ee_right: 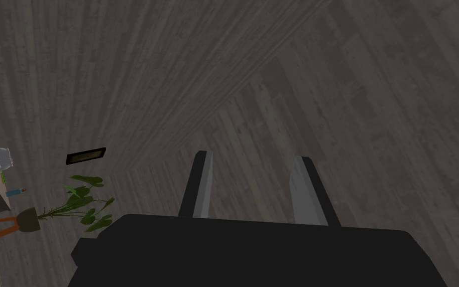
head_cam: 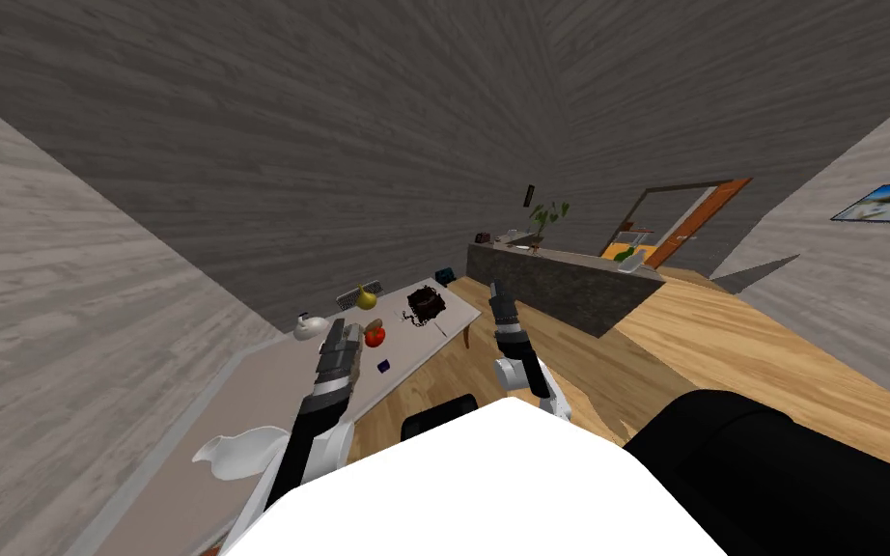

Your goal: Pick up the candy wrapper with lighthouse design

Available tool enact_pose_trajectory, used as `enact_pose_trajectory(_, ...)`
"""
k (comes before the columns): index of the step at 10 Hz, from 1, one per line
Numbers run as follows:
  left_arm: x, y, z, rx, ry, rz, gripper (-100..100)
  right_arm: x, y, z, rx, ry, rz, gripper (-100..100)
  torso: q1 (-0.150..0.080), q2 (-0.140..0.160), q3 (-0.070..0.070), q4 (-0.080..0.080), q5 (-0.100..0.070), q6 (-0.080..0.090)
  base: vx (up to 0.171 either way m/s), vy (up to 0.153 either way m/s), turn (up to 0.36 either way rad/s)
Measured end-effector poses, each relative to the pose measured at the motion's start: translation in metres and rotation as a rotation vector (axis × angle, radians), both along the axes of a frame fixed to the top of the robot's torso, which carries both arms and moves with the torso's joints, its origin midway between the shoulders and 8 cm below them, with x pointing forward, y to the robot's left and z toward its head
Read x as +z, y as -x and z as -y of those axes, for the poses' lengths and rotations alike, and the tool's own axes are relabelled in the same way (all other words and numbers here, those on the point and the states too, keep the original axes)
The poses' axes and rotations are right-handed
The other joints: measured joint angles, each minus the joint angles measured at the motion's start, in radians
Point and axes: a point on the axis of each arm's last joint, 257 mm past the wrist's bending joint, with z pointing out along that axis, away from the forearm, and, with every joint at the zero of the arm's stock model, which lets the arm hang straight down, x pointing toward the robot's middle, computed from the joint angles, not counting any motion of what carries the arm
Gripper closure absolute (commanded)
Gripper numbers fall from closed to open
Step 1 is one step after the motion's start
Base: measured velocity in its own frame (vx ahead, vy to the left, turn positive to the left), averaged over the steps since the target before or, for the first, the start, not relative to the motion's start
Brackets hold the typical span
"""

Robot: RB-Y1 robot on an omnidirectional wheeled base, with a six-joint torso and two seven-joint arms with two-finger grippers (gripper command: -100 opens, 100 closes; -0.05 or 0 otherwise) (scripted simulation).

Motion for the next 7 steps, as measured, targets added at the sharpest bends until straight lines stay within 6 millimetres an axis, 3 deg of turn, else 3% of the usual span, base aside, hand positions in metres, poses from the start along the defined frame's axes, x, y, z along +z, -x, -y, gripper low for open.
enact_pose_trajectory(1,-0.022,-0.008,0.000,0.002,-0.011,-0.055,-100,0.000,0.000,0.000,0.000,0.000,0.000,0,0.000,0.001,0.000,0.000,0.000,0.000,-0.049,-0.009,-0.404)
enact_pose_trajectory(2,-0.044,-0.016,-0.001,0.005,-0.025,-0.108,-100,0.000,0.000,0.000,0.000,0.000,0.000,0,0.000,0.001,0.001,0.000,0.000,0.000,-0.033,0.007,-0.093)
enact_pose_trajectory(5,-0.077,-0.024,-0.004,0.015,-0.044,-0.207,-100,0.000,0.000,0.000,0.000,0.000,0.000,0,0.001,0.000,0.000,0.000,0.000,-0.001,-0.025,0.002,-0.172)
enact_pose_trajectory(7,-0.113,-0.038,-0.005,0.025,-0.063,-0.299,-100,0.000,0.000,0.000,0.000,0.000,0.000,0,0.001,0.000,0.000,0.000,0.000,0.000,-0.034,0.007,-0.218)
